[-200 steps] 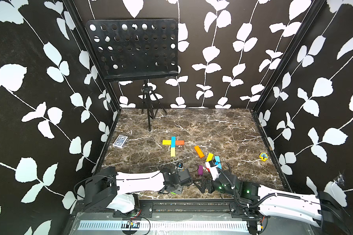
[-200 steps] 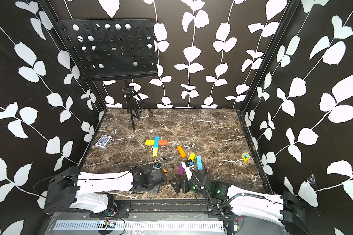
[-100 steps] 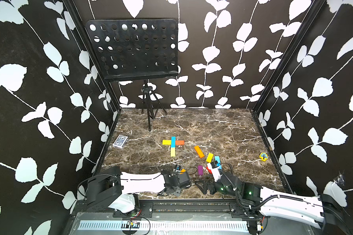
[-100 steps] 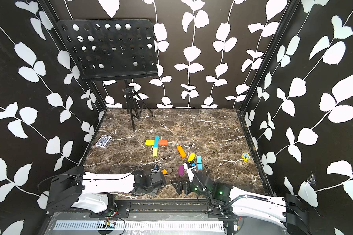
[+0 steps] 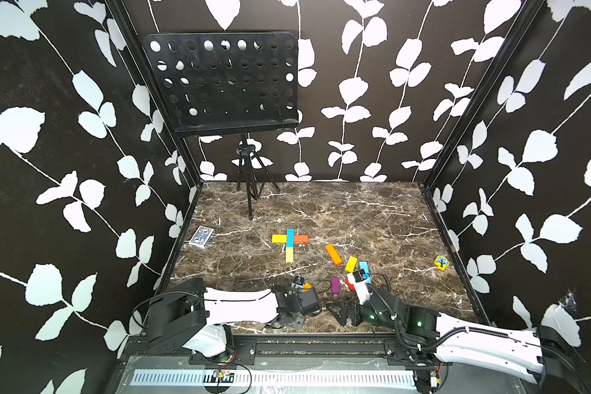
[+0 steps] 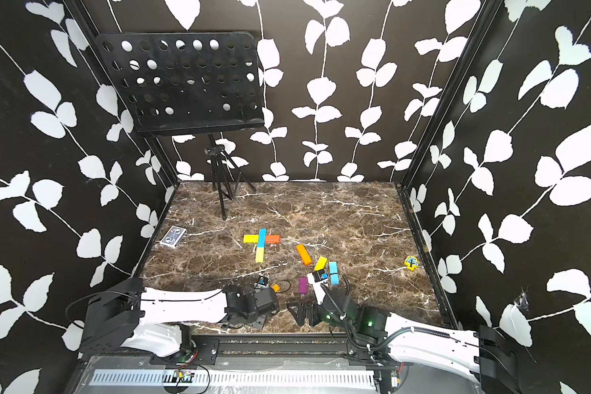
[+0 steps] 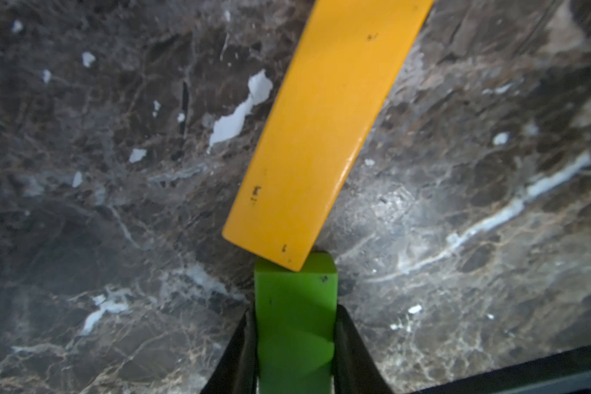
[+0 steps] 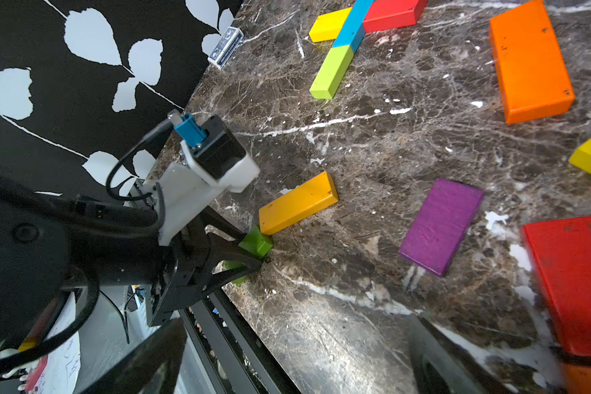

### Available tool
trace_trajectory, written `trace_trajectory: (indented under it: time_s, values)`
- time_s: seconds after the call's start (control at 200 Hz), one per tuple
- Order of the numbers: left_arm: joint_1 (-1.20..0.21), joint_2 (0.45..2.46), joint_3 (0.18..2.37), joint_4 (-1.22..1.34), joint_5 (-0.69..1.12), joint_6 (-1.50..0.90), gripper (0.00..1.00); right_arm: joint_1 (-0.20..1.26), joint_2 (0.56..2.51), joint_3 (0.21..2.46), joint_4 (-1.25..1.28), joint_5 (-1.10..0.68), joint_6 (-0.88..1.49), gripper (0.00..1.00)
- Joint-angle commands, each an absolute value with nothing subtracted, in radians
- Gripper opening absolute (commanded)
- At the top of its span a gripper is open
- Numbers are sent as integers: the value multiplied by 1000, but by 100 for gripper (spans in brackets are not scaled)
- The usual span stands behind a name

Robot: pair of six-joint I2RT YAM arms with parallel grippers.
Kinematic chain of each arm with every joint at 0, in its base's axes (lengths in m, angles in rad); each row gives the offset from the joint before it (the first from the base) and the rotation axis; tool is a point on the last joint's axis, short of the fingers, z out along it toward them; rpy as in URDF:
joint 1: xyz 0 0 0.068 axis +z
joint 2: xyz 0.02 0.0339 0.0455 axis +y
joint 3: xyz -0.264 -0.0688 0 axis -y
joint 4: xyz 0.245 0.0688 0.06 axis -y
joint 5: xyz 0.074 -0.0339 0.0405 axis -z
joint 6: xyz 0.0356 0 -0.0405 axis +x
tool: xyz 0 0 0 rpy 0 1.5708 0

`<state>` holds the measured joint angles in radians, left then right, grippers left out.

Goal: Assemble the letter t with building blocks
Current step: Pick up the building block from the center of the board.

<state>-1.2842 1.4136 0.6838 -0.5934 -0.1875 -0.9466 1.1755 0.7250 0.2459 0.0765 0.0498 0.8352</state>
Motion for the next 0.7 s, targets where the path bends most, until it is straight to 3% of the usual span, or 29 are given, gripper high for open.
trace_trajectory:
  time_s: [0.0, 0.33, 0.695]
  values:
    - [-1289, 1407, 659, -660, -176, -931, 21, 1183, 706, 232, 78, 68, 842, 99]
    - [-1249, 1301, 620, -792, -202, -936, 19, 1183, 706, 228, 82, 61, 844, 99]
    - [-964, 1064, 608, -849, -193, -794, 19, 1183, 750, 279, 42, 81, 832, 99]
